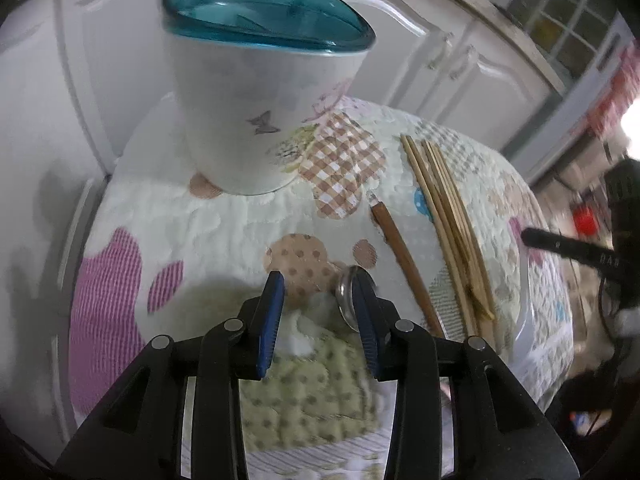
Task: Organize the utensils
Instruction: 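Lift both spoons off the quilt and carry them toward the floral utensil holder, then lower the white soup spoon into the holder with the right tool while the left tool carries the metal spoon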
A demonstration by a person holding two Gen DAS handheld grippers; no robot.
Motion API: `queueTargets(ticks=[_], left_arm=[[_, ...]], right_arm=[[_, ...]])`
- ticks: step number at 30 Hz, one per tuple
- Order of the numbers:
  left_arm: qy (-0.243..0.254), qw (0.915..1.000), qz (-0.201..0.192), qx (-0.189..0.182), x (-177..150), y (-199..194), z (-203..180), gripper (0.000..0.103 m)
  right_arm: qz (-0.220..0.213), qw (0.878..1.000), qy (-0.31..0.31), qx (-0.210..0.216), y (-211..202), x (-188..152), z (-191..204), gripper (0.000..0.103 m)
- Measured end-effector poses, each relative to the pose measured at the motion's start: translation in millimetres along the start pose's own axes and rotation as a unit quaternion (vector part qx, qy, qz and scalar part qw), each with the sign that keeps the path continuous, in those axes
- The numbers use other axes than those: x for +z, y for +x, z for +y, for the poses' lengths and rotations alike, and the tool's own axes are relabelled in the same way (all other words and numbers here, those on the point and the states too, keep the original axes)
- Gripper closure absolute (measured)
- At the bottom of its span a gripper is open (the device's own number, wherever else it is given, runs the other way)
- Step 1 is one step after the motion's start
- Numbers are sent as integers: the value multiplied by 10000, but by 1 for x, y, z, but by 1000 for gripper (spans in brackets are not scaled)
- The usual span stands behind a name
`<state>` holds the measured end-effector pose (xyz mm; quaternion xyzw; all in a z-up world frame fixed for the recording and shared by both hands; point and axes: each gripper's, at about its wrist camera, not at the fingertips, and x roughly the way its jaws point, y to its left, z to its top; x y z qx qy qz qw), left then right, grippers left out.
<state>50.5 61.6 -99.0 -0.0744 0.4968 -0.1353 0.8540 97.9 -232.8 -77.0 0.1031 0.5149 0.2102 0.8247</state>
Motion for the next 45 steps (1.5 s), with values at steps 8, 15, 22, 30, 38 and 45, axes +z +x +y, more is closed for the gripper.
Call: queueTargets(ticks=[8,15,22,30,38,45], left_arm=[[760,9950,527,-386,15,21,-6,69],[1398,9840,920,-604,21,32,-17,81],[1465,9859,708,-401,17,13,-14,99],[997,9944,-145,-306,14,-51,-3,102],[721,9950,-669,-155,16,-100,-1,102],[495,9912,-1220,-133,36,-150,8,102]], right_arm=[[92,9999,39,-19,-2,-1,1,91],[85,9999,19,-98,-7,-1,6,91],[64,9999,-13,-123,-11,-2,10,91],[-191,9996,-190,-18,-31,-2,26,92],[-418,9980,-399,267,-53,4,47,95],[-701,9948,-625,402,-71,27,67,96]])
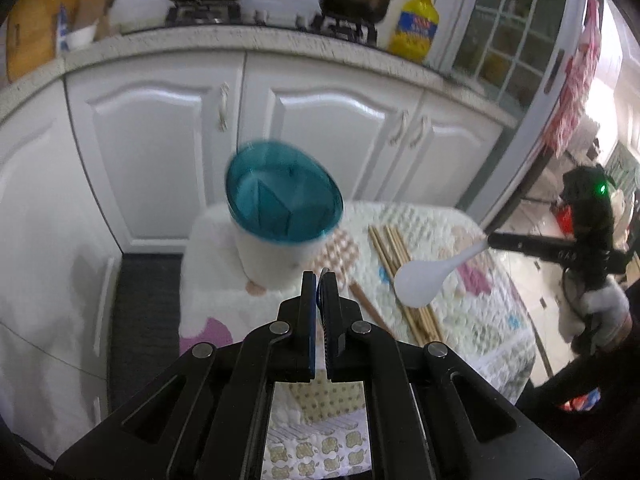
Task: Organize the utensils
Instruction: 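Lower the white soup spoon into the holder with the right tool while the left tool carries the metal spoon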
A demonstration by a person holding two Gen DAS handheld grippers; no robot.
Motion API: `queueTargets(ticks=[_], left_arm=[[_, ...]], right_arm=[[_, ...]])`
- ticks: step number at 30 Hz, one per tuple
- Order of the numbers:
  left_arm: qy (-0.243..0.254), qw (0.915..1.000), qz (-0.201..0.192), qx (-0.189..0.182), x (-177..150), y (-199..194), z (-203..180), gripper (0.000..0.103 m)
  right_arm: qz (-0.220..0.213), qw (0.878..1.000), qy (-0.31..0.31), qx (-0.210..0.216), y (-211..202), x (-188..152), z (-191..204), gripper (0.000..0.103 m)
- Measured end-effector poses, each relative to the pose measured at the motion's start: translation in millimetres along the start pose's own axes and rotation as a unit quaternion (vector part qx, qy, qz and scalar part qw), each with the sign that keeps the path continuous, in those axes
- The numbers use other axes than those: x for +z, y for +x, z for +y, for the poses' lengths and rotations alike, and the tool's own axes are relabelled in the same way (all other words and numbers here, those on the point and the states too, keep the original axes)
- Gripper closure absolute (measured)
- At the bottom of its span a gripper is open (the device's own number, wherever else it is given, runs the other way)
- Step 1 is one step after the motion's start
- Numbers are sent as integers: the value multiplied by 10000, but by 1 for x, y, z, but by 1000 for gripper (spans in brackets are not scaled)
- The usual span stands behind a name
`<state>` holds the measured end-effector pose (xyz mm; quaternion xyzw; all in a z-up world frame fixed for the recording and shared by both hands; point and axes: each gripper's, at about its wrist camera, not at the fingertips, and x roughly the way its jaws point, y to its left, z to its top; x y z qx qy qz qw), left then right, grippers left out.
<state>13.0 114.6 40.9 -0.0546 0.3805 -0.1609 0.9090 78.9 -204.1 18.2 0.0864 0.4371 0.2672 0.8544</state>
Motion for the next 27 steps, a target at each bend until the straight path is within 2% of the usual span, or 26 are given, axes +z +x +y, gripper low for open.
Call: queueTargets(ticks=[4,7,15,20,27], left_arm=[[-111,9991,-351,211,22,-22,9,102],[-256,9964,-602,539,41,-32,21,102],[-222,9823,-1147,1466,84,-28,36,101],[149,9717,-1174,2042,96,-4,35,101],[607,9599,-1029,2538,101,33,30,101]], right_arm=[[-130,9998,-124,82,-6,19,12,96],[-303,9991,-264,155,-16,38,24,96],[-696,9957,-573,204,-17,97,55,96],[-594,9945,-845,144,11,123,73,96],[-185,9922,-1234,1,60,139,87,96]])
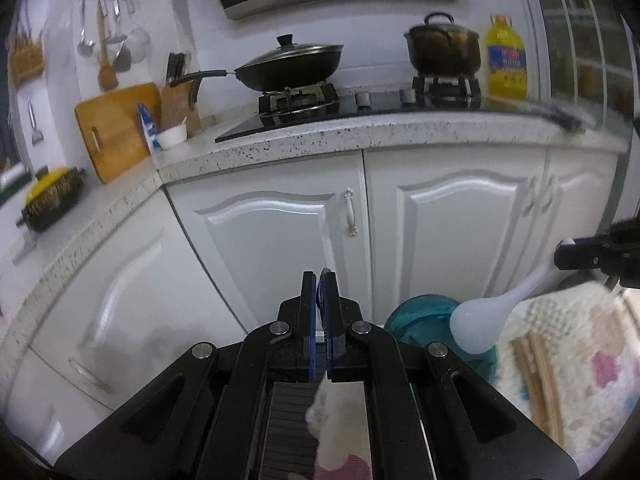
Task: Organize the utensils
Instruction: 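Lower the white soup spoon into the holder with the right tool while the left tool carries the metal spoon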
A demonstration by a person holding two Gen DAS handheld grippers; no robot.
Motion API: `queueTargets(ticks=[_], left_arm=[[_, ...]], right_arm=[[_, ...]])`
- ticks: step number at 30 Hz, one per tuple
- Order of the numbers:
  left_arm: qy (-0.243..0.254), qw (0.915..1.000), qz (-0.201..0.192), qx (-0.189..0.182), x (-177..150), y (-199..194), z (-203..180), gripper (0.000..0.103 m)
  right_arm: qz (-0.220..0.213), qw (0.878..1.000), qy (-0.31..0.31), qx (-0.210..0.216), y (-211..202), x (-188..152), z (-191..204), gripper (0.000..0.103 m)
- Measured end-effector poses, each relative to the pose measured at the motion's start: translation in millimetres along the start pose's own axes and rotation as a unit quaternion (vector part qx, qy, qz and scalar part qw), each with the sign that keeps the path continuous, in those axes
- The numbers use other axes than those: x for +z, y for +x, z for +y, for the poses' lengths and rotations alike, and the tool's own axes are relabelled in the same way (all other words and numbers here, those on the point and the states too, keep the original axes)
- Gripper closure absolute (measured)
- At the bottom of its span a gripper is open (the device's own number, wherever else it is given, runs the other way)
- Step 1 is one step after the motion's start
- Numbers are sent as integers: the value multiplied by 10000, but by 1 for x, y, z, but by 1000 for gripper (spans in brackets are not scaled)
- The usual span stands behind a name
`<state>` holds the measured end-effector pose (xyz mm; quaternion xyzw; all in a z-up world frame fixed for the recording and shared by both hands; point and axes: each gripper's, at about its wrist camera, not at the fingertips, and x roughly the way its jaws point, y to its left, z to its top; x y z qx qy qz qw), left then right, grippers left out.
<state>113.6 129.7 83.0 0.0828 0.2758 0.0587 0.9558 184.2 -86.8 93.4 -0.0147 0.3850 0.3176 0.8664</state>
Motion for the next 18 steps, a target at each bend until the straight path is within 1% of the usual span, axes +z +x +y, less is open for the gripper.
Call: queueTargets(ticks=[4,11,14,18], left_arm=[[200,9997,118,20,-8,15,-15,101],[213,9989,419,-39,-24,36,-31,101],[165,9984,531,-72,-29,42,-33,101],[161,9983,548,-107,-32,41,-39,101]], right_arm=[[312,9992,-224,-85,28,1,5,96],[649,9977,-204,-72,63,-2,0,96],[766,9970,-125,4,75,-6,-2,96],[896,9956,109,262,88,-13,-6,96]])
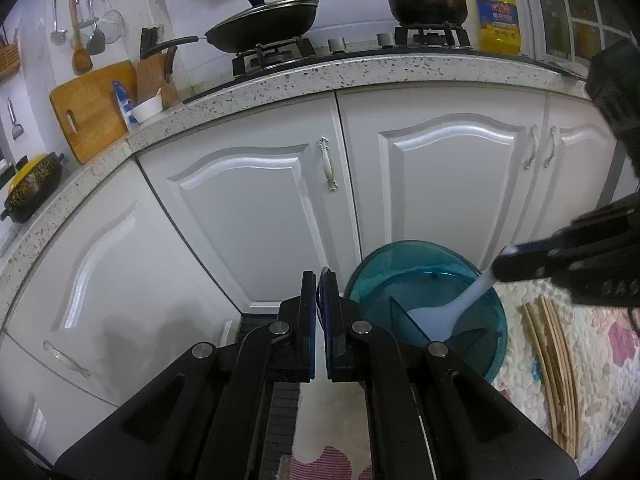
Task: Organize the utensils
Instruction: 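Lower the white soup spoon into the holder with the right tool while the left tool carries the metal spoon, then drop the metal spoon into the holder and open the left tool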
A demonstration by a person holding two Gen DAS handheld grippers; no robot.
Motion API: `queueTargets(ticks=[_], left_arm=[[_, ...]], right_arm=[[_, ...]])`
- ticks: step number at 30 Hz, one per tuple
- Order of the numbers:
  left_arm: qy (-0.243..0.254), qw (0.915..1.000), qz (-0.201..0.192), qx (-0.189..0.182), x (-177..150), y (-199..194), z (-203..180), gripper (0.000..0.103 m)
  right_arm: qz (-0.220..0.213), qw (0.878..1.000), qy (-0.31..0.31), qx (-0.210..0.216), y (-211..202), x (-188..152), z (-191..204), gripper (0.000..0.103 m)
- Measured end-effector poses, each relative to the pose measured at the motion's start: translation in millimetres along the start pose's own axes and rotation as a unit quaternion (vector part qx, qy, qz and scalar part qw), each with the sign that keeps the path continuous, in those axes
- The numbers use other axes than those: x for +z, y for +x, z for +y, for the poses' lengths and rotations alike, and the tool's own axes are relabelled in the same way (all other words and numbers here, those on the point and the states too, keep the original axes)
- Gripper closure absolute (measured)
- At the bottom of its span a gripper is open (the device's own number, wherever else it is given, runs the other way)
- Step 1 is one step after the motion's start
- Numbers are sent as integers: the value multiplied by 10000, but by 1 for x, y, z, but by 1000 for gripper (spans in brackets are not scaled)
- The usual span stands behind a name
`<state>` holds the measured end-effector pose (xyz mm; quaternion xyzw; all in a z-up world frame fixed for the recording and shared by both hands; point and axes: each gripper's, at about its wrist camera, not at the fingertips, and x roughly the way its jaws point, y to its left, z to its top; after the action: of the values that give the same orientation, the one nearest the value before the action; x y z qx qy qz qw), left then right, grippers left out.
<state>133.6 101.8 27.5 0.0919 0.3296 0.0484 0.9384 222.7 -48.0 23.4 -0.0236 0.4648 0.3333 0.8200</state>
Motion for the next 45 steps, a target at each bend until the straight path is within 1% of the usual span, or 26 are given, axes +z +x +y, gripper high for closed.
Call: queueTargets(ticks=[3,6,8,10,13,15,16,17,19,24,28,32,39,45], left_arm=[[-33,10000,47,-68,-2,-1,-3,101],[-140,9997,125,-184,-5,-1,-4,100],[-225,9991,225,-274,-7,2,-4,99],[-301,9987,255,-337,-8,2,-3,99],[-430,9978,272,-414,-8,1,-2,98],[-522,9970,309,-473,-8,0,0,89],[-579,9965,311,-515,-9,-2,2,80],[-617,9962,303,-535,-9,-3,3,75],[-678,9959,279,-540,-9,-8,7,75],[-864,9943,236,-578,-8,-18,15,72],[-1013,9927,132,-645,-7,-30,23,67],[-1316,9883,34,-766,-10,-43,33,62],[-1659,9798,7,-1113,-26,-64,35,61],[-1758,9743,136,-1401,-45,-75,23,61]], right_arm=[[128,9998,121,82,10,-2,1,96],[73,9991,345,248,10,-7,-5,94],[-10,9985,458,301,5,-11,-8,82],[-75,9984,505,247,0,-13,-11,76],[-145,9972,650,332,-5,-15,-15,76],[-215,9966,716,352,-10,-16,-17,76],[-255,9962,751,364,-13,-17,-18,75],[-288,9957,794,384,-16,-17,-19,75],[-399,9944,883,424,-22,-18,-21,74],[-522,9934,931,431,-33,-15,-20,73],[-714,9921,895,506,-46,-11,-13,73],[-765,9917,915,477,-56,-13,-13,73],[-751,9921,967,286,-75,-42,-21,69],[-583,9916,1152,59,-85,-85,-41,69]])
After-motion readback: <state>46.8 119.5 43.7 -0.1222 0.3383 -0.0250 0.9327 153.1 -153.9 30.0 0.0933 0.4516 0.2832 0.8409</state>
